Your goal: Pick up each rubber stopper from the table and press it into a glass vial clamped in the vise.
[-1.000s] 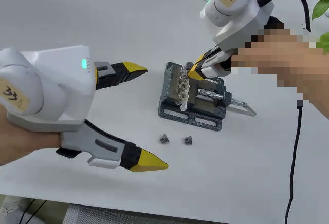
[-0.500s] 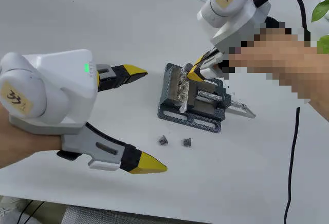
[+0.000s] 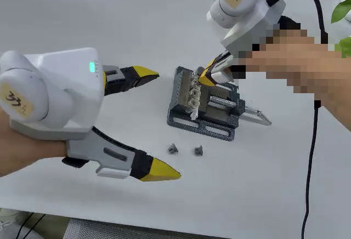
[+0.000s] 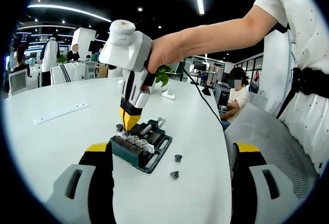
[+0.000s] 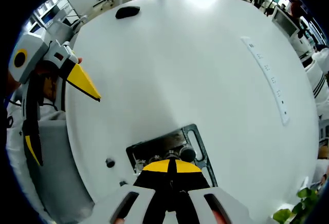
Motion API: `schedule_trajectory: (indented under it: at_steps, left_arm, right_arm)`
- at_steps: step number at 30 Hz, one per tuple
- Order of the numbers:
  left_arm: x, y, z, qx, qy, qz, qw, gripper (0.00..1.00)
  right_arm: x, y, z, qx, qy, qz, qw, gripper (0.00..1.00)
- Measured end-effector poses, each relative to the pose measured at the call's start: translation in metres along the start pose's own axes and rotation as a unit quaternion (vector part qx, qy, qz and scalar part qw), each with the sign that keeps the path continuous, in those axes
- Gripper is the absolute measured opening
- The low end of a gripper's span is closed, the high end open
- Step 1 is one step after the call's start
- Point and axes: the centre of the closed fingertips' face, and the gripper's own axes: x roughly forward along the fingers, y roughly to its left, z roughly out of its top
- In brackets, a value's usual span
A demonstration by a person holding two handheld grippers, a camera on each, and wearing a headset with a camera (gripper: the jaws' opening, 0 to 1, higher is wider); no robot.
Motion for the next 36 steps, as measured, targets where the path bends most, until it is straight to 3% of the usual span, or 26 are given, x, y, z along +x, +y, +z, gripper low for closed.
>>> schedule_trajectory:
  at_steps: [36]
  left_arm:
    - [0.0033, -0.0033, 0.0050, 0.001, -0.007, -0.002, 1.0000, 0.94]
  right_arm:
    - [-0.0026, 0.0036, -0.0010, -0.004, -0.003, -0.011, 0.9999, 0.00]
